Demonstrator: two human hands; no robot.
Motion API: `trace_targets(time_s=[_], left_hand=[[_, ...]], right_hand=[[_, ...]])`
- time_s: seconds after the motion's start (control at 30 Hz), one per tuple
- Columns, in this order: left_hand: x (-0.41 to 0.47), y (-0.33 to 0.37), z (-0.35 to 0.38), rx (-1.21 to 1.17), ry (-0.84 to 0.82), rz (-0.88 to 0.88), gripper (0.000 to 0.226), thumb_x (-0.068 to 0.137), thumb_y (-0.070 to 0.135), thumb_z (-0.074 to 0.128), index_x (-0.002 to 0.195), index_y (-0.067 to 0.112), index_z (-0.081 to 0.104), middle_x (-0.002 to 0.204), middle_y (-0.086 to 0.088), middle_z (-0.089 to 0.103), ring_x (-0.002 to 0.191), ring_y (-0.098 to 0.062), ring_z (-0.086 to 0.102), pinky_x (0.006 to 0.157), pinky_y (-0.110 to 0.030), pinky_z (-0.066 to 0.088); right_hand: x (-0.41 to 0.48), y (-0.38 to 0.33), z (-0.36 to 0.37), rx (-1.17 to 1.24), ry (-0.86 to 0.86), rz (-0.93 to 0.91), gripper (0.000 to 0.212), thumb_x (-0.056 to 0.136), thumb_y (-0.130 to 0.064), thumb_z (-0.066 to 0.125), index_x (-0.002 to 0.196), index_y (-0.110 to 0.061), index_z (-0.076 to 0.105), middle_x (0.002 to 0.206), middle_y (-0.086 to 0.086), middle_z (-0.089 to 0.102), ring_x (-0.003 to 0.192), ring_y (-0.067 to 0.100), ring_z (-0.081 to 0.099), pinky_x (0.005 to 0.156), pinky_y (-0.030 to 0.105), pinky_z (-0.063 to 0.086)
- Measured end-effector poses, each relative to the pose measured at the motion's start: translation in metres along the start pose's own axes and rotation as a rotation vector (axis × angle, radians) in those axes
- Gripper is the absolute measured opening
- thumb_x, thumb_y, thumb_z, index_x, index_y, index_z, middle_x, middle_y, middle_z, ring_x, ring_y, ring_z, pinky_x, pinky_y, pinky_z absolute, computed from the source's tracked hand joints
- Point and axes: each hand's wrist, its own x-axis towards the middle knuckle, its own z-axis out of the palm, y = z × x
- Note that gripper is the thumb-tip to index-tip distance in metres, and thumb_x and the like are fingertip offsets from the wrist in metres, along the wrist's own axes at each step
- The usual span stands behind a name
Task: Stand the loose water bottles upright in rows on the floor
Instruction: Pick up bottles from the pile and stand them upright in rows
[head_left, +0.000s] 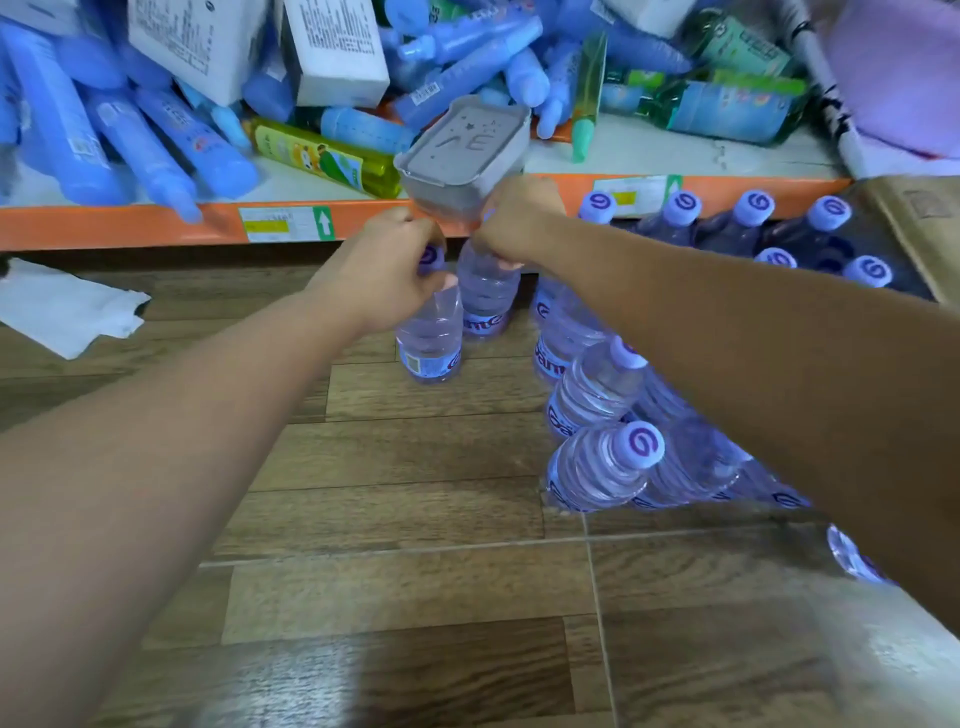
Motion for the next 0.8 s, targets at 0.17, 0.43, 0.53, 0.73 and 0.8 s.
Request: trace_targets(time_s=[0.17, 0.43, 0.53, 0.73, 0.8], left_hand=[[0.006, 0.004, -0.004, 0.019, 0.003, 0.021, 0.037, 0.085, 0.031, 0.064, 0.112, 0.007, 0.058, 0.115, -0.016, 0.052, 0.110, -0.032, 0.050, 0.090, -0.037, 0.040], [0.007, 0.014, 0.005, 0.024, -0.030, 0.075, 0.035, 0.085, 0.028, 0.065, 0.112, 0.007, 0.057, 0.118, -0.015, 0.052, 0.110, -0.032, 0.051, 0.093, -0.041, 0.044], [0.006, 0.017, 0.004, 0.037, -0.053, 0.099, 0.036, 0.085, 0.029, 0.064, 0.114, 0.007, 0.058, 0.117, -0.014, 0.052, 0.109, -0.033, 0.052, 0.093, -0.041, 0.044], [0.000, 0.027, 0.006, 0.044, -0.080, 0.126, 0.039, 0.087, 0.031, 0.062, 0.117, 0.006, 0.056, 0.117, -0.014, 0.051, 0.109, -0.032, 0.052, 0.092, -0.036, 0.043], [0.000, 0.031, 0.005, 0.033, -0.084, 0.126, 0.040, 0.086, 0.031, 0.063, 0.118, 0.008, 0.056, 0.117, -0.014, 0.051, 0.110, -0.031, 0.052, 0.092, -0.035, 0.042]], right_hand=[[-0.001, 0.011, -0.021, -0.101, 0.004, 0.042, 0.023, 0.072, -0.007, 0.061, 0.056, -0.016, 0.048, 0.018, -0.010, 0.037, 0.026, 0.006, 0.045, 0.040, 0.015, 0.038], [-0.009, 0.015, -0.030, -0.280, 0.009, -0.166, 0.006, 0.081, -0.011, 0.063, 0.082, -0.010, 0.058, 0.087, 0.009, 0.051, 0.079, 0.022, 0.047, 0.046, 0.021, 0.030], [-0.010, 0.016, -0.030, -0.322, 0.020, -0.212, 0.022, 0.085, -0.012, 0.061, 0.106, -0.007, 0.059, 0.093, 0.010, 0.048, 0.085, 0.024, 0.046, 0.052, 0.027, 0.033], [-0.009, 0.019, -0.024, -0.234, 0.055, -0.221, 0.037, 0.084, -0.014, 0.064, 0.119, -0.007, 0.056, 0.089, 0.006, 0.047, 0.117, 0.029, 0.048, 0.079, 0.029, 0.039], [-0.010, 0.018, -0.027, -0.227, 0.047, -0.214, 0.037, 0.083, -0.011, 0.063, 0.119, -0.006, 0.056, 0.106, 0.012, 0.056, 0.118, 0.029, 0.049, 0.077, 0.030, 0.041]])
